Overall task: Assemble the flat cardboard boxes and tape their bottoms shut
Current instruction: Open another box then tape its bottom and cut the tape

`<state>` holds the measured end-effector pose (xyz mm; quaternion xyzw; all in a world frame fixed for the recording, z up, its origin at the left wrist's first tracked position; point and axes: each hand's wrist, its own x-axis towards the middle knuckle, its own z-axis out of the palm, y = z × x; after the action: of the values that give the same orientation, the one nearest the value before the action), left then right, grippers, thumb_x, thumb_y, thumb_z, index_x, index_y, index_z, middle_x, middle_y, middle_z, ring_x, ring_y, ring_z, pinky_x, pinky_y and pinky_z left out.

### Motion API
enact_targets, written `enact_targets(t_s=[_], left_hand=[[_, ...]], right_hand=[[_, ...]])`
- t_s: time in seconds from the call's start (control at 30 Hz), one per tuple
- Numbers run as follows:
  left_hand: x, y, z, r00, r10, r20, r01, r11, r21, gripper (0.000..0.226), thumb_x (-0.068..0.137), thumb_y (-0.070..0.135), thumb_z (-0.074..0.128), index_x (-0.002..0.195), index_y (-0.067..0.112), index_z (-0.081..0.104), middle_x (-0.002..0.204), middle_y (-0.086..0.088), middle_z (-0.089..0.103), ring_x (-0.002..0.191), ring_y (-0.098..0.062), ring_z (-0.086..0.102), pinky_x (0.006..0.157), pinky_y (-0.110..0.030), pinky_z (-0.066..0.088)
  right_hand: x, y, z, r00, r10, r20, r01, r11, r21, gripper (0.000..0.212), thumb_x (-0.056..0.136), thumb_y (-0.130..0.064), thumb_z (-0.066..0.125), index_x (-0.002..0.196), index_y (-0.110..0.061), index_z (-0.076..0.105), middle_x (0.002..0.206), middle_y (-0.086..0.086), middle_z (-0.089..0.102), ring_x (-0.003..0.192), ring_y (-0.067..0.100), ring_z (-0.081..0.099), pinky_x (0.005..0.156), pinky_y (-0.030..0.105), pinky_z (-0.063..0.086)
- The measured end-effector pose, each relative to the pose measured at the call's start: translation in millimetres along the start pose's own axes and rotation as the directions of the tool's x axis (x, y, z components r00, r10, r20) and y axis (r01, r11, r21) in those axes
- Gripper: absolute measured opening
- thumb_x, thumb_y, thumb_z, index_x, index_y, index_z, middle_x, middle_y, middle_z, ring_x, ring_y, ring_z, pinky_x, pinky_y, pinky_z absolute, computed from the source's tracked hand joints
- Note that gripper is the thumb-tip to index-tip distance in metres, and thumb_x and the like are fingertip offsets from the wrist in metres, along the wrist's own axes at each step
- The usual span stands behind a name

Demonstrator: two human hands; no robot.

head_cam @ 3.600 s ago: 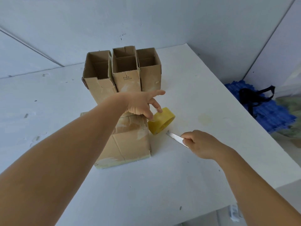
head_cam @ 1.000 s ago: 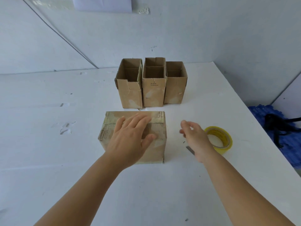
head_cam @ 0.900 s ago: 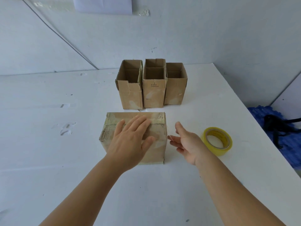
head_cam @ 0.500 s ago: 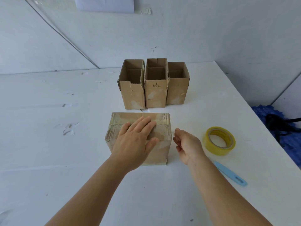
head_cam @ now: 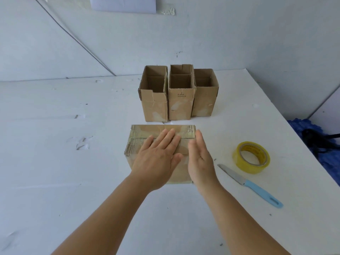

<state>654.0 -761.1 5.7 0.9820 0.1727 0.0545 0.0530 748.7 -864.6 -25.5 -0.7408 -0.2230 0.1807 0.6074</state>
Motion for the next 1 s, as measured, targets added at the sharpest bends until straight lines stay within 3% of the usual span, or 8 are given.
enact_targets(t_s=[0.23, 0.33, 0.43, 0.53, 0.63, 0.8, 0.87, 1.0], left_hand=[[-21, -30, -1, 0.961, -0.274, 0.02, 0.275, 0.958, -0.076, 0.064, 0.092, 0.053, -0.001, 0.15, 0.027, -0.003, 0.156, 0.014, -0.015, 0.139, -0.001, -0.021, 0.114, -0.034, -0.01], [-23, -32, -2, 0.949, -0.307, -0.067, 0.271, 0.908, -0.321, 0.057, 0.099, 0.038, 0.018, 0.15, 0.014, 0.018, 0.159, 0.004, 0.007, 0.146, -0.013, 0.0, 0.119, -0.038, 0.011], [-25, -34, 0, 0.872, -0.455, -0.181, 0.256, 0.739, -0.624, 0.048, 0.097, 0.025, 0.039, 0.143, 0.013, 0.031, 0.152, 0.004, 0.028, 0.136, -0.008, 0.028, 0.106, -0.025, 0.03], [-33, -46, 1, 0.836, -0.548, -0.002, 0.286, 0.439, -0.851, 0.054, 0.095, 0.033, 0.048, 0.145, 0.025, 0.031, 0.14, 0.012, 0.044, 0.128, -0.01, 0.042, 0.102, -0.03, 0.039], [-38, -52, 1, 0.844, -0.514, 0.15, 0.344, 0.305, -0.888, 0.056, 0.095, 0.04, 0.046, 0.146, 0.024, 0.031, 0.14, 0.007, 0.049, 0.128, -0.016, 0.045, 0.106, -0.041, 0.038], [-44, -60, -13, 0.895, -0.404, 0.188, 0.294, 0.22, -0.93, 0.024, 0.098, 0.03, 0.042, 0.111, 0.021, 0.059, 0.108, 0.001, 0.067, 0.105, -0.018, 0.06, 0.093, -0.035, 0.049], [-50, -65, -16, 0.919, -0.358, 0.162, 0.248, 0.207, -0.946, 0.023, 0.098, 0.028, 0.041, 0.112, 0.021, 0.059, 0.111, 0.001, 0.066, 0.107, -0.018, 0.059, 0.095, -0.037, 0.048], [-67, -80, -20, 0.947, -0.317, 0.059, 0.116, 0.161, -0.98, 0.041, 0.1, 0.024, 0.04, 0.141, 0.025, 0.04, 0.135, 0.011, 0.054, 0.128, -0.007, 0.046, 0.11, -0.035, 0.035]], right_hand=[[-6, -3, -1, 0.997, 0.082, -0.002, -0.082, 0.996, -0.033, 0.05, 0.102, -0.036, 0.027, 0.15, -0.023, 0.022, 0.153, -0.009, 0.029, 0.139, 0.005, 0.028, 0.108, 0.018, 0.019], [-6, -1, 2, 0.996, 0.089, -0.02, -0.089, 0.996, -0.005, 0.049, 0.102, -0.034, 0.029, 0.149, -0.023, 0.026, 0.152, -0.01, 0.032, 0.134, 0.0, 0.028, 0.105, 0.017, 0.019], [-6, 2, 1, 0.993, 0.114, -0.014, -0.113, 0.993, 0.032, 0.048, 0.101, -0.034, 0.03, 0.148, -0.023, 0.029, 0.15, -0.011, 0.034, 0.129, -0.002, 0.032, 0.105, 0.018, 0.021], [-4, 3, 1, 0.988, 0.152, -0.003, -0.151, 0.985, 0.085, 0.046, 0.1, -0.033, 0.032, 0.145, -0.022, 0.037, 0.147, -0.008, 0.04, 0.129, 0.002, 0.038, 0.111, 0.026, 0.023], [-3, 3, 3, 0.977, 0.211, -0.013, -0.208, 0.971, 0.115, 0.036, 0.097, -0.03, 0.035, 0.123, -0.015, 0.054, 0.134, 0.0, 0.053, 0.126, 0.016, 0.045, 0.111, 0.037, 0.031], [-7, -10, 5, 0.954, 0.294, -0.061, -0.286, 0.951, 0.119, 0.033, 0.093, -0.023, 0.036, 0.099, 0.006, 0.051, 0.089, 0.016, 0.057, 0.081, 0.021, 0.05, 0.068, 0.032, 0.039], [-13, -16, 5, 0.964, 0.259, -0.066, -0.248, 0.959, 0.135, 0.032, 0.092, -0.021, 0.036, 0.101, 0.005, 0.053, 0.1, 0.027, 0.057, 0.084, 0.023, 0.051, 0.075, 0.033, 0.04], [-30, -38, 20, 0.995, 0.088, -0.035, -0.081, 0.98, 0.18, 0.039, 0.091, -0.024, 0.035, 0.119, -0.025, 0.062, 0.123, 0.0, 0.063, 0.121, 0.019, 0.053, 0.11, 0.045, 0.035]])
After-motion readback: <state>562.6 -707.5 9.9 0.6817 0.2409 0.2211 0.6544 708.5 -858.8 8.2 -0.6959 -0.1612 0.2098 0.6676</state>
